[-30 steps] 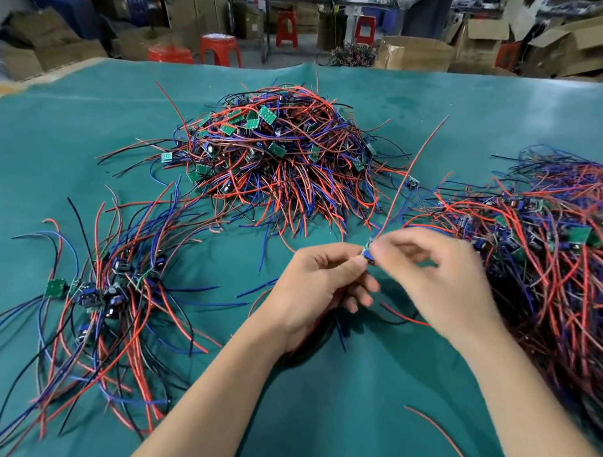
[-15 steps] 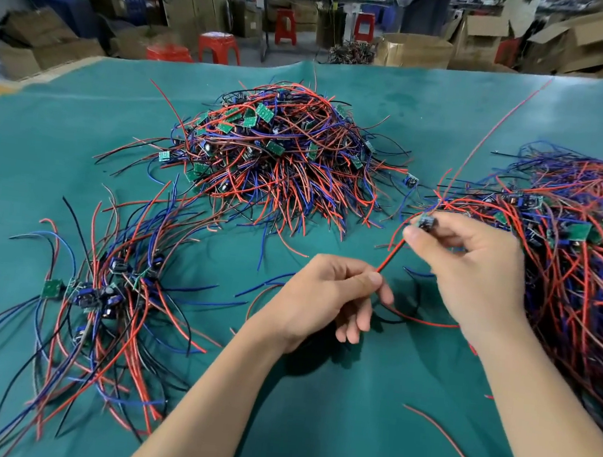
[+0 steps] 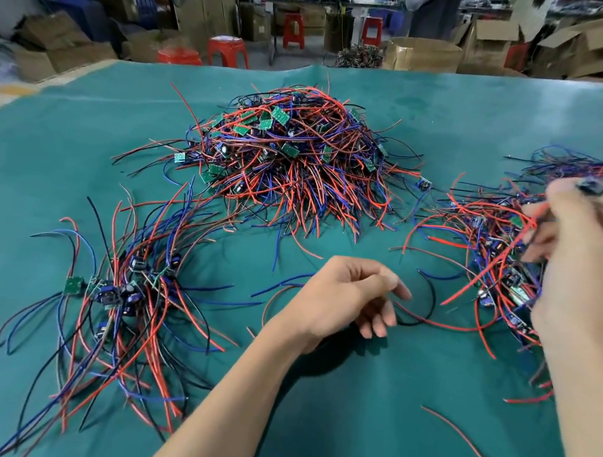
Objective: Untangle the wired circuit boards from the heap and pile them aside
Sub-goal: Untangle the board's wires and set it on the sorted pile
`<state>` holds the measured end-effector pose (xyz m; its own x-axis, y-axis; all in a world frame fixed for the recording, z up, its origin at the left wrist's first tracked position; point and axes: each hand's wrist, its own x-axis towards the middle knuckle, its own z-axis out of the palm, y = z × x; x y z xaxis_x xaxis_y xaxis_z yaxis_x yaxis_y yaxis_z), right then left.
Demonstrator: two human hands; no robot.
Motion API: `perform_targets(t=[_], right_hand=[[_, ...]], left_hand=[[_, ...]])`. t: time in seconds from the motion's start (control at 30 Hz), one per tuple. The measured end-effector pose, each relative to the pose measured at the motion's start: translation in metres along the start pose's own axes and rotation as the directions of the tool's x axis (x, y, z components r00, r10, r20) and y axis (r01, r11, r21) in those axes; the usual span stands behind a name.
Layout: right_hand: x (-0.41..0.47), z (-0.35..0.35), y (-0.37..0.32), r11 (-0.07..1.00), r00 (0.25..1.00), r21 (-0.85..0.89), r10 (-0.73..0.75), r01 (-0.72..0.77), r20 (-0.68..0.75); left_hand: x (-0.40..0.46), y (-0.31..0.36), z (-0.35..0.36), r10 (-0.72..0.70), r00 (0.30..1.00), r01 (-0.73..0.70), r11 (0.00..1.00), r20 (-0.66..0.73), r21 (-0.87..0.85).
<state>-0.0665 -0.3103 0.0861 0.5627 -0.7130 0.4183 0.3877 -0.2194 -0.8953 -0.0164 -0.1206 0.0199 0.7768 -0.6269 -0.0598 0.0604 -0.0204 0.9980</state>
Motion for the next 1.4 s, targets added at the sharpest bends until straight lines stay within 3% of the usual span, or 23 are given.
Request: perform_targets(t=[0.13, 0.27, 0.33, 0.47, 0.53, 0.6, 0.67, 0.73, 0.83, 0.93, 1.1, 1.23, 1.4], right_hand=[[-0.028, 0.046, -0.034, 0.991, 0.952, 0.124, 0.010, -0.050, 0.307], [-0.068, 0.112, -0.055, 0.993, 0.763, 0.025, 0.072, -0.115, 0.642], [-0.092, 0.147, -0.060, 0.997, 0.654, -0.069, 0.065, -0.019, 0.754], [-0.125, 0.196, -0.074, 0.966, 0.484, -0.140, 0.018, 0.217, 0.875], [-0.130, 0.210, -0.076, 0.896, 0.359, -0.160, 0.001, 0.415, 0.934], [-0.127, 0.217, -0.068, 0.793, 0.245, -0.208, 0.077, 0.572, 0.966], [-0.108, 0.222, -0.049, 0.701, 0.294, -0.314, 0.154, 0.640, 0.943], [-0.077, 0.220, -0.025, 0.620, 0.425, -0.427, 0.161, 0.659, 0.891], [-0.030, 0.204, 0.012, 0.421, 0.632, -0.614, 0.117, 0.667, 0.766], [-0.005, 0.188, 0.046, 0.299, 0.706, -0.709, 0.140, 0.639, 0.694], [0.006, 0.187, 0.069, 0.357, 0.797, -0.787, 0.160, 0.503, 0.582], [0.003, 0.184, 0.073, 0.375, 0.766, -0.747, 0.132, 0.549, 0.629], [0.012, 0.167, 0.069, 0.607, 0.730, -0.643, 0.146, 0.467, 0.668]], left_hand=[[0.002, -0.001, 0.000, 0.016, 1.000, -0.016, 0.999, -0.012, -0.034], [0.002, -0.009, -0.002, 0.062, 0.996, -0.060, 0.997, -0.065, 0.041], [0.006, -0.012, -0.004, 0.039, 0.995, -0.037, 0.999, -0.088, 0.026], [0.010, -0.002, -0.004, -0.018, 1.000, 0.018, 1.000, -0.008, 0.001], [0.010, 0.000, -0.005, -0.023, 0.999, 0.023, 1.000, -0.023, 0.018], [0.008, -0.002, -0.005, -0.021, 0.999, 0.023, 0.999, -0.049, 0.033], [0.004, -0.006, -0.004, -0.014, 0.997, 0.015, 1.000, -0.080, 0.013], [-0.002, -0.006, -0.005, 0.042, 0.992, -0.034, 0.997, -0.118, 0.071], [-0.005, 0.001, -0.002, 0.042, 0.998, -0.038, 0.996, -0.057, 0.075], [-0.001, 0.007, 0.001, 0.000, 0.999, 0.000, 1.000, -0.050, 0.002], [-0.001, 0.005, 0.000, -0.012, 0.999, 0.009, 0.997, -0.033, -0.071], [0.000, 0.005, 0.000, -0.011, 1.000, 0.009, 0.997, -0.025, -0.079], [0.000, 0.006, -0.002, -0.020, 0.999, 0.015, 0.991, -0.040, -0.137]])
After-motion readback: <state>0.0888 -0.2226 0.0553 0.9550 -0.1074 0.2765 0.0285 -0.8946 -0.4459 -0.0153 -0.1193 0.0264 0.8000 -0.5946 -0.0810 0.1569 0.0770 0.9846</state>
